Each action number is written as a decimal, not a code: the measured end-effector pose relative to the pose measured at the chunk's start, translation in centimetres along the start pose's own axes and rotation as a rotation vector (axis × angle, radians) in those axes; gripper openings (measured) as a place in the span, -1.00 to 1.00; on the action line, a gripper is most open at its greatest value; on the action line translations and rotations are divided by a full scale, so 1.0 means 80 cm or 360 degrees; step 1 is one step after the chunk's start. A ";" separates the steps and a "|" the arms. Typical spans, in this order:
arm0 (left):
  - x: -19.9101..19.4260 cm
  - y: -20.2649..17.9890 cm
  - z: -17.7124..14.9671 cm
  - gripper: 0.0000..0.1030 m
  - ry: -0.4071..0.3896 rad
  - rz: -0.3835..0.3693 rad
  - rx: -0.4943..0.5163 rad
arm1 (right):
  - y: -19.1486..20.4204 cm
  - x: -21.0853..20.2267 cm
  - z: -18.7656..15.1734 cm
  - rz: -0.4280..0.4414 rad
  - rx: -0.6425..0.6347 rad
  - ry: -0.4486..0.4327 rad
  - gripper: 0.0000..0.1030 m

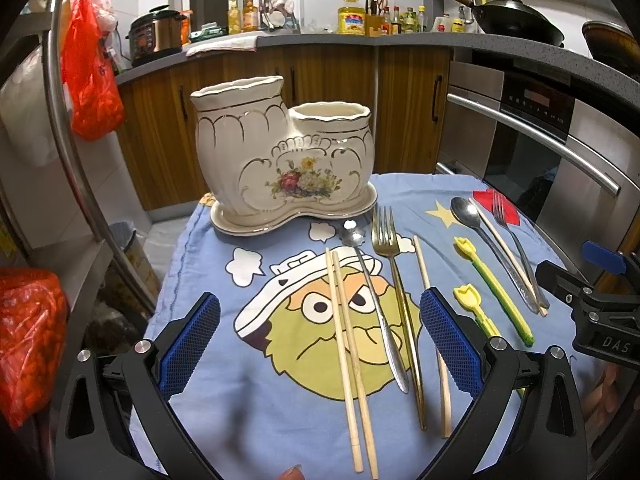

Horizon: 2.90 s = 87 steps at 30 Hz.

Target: Organize utensils

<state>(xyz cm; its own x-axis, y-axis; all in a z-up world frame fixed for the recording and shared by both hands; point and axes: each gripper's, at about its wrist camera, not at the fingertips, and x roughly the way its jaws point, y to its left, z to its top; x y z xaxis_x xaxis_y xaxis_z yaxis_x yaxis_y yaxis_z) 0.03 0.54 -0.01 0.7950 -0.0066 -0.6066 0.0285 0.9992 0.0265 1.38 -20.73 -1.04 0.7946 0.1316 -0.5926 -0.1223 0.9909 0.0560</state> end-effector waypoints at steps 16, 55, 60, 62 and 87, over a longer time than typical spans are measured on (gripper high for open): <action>0.003 0.000 -0.003 0.93 0.0012 -0.0007 0.0007 | -0.001 0.001 0.000 0.0005 0.0002 0.0005 0.90; 0.069 0.003 0.069 0.89 0.0005 -0.0069 -0.0045 | -0.075 0.106 0.064 0.0012 0.0113 0.0137 0.80; 0.086 0.007 0.058 0.87 0.0120 -0.0129 -0.0045 | -0.079 0.104 0.056 0.0064 0.0134 0.0193 0.62; 0.087 0.006 0.053 0.84 0.0137 -0.0131 -0.0025 | -0.081 0.106 0.053 0.0078 0.0151 0.0236 0.48; 0.098 0.024 0.013 -0.71 0.0469 -0.0275 0.0017 | -0.074 0.107 0.041 0.0166 0.0188 0.0379 -0.59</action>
<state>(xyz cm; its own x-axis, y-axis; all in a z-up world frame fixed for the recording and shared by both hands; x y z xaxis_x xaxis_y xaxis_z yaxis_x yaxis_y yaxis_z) 6.96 2.37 -3.86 0.5684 -0.1626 -0.8065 0.1550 0.9839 -0.0891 10.85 -25.35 -3.81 0.6177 0.2364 -0.7500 -0.1149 0.9706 0.2113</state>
